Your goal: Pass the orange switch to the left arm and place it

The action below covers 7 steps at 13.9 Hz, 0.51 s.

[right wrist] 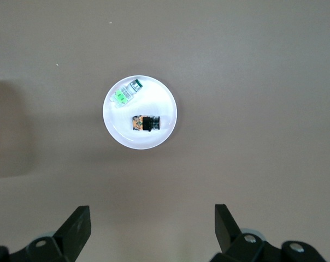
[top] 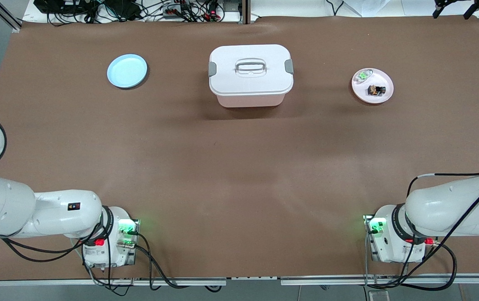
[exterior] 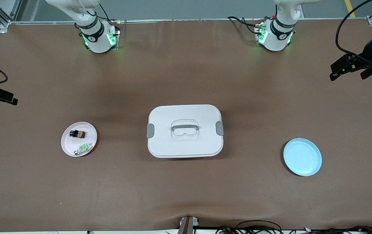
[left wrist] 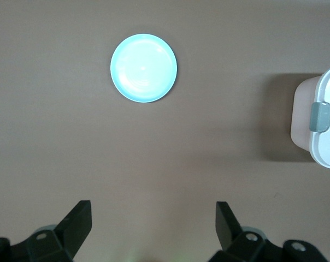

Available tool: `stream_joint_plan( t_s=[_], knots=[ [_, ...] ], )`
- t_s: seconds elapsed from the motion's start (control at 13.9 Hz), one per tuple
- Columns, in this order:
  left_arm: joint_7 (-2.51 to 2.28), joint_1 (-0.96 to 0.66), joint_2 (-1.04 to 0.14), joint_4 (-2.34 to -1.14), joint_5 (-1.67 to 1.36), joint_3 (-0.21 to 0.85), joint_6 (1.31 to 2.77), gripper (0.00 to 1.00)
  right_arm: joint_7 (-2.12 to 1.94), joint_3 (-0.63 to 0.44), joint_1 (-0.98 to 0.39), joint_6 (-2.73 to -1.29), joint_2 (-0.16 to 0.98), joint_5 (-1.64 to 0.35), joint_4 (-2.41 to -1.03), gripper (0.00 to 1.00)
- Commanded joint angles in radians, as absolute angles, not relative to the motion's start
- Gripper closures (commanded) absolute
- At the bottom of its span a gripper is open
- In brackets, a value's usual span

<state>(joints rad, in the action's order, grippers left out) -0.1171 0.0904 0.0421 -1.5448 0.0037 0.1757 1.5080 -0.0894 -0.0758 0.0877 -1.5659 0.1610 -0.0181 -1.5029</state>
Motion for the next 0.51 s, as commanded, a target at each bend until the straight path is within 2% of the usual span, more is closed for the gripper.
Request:
stream_joint_plan(
  t_s=[0.0,0.29,0.43],
  knots=[
    [-0.101,0.097,0.037,-1.537,0.0,0.176,1.494,0.0,-0.095,-0.063,0.1,-1.591,0.183,-0.021,-1.497,0.0],
    [-0.101,0.097,0.037,-1.539,0.0,0.175,1.494,0.0,-0.092,-0.064,0.101,-1.669,0.234,0.008,-1.532,0.0],
    [-0.103,0.1,0.035,-1.539,0.0,0.173,1.496,0.0,-0.065,-0.064,0.124,-1.693,0.253,-0.043,-1.57,0.0]
  ],
)
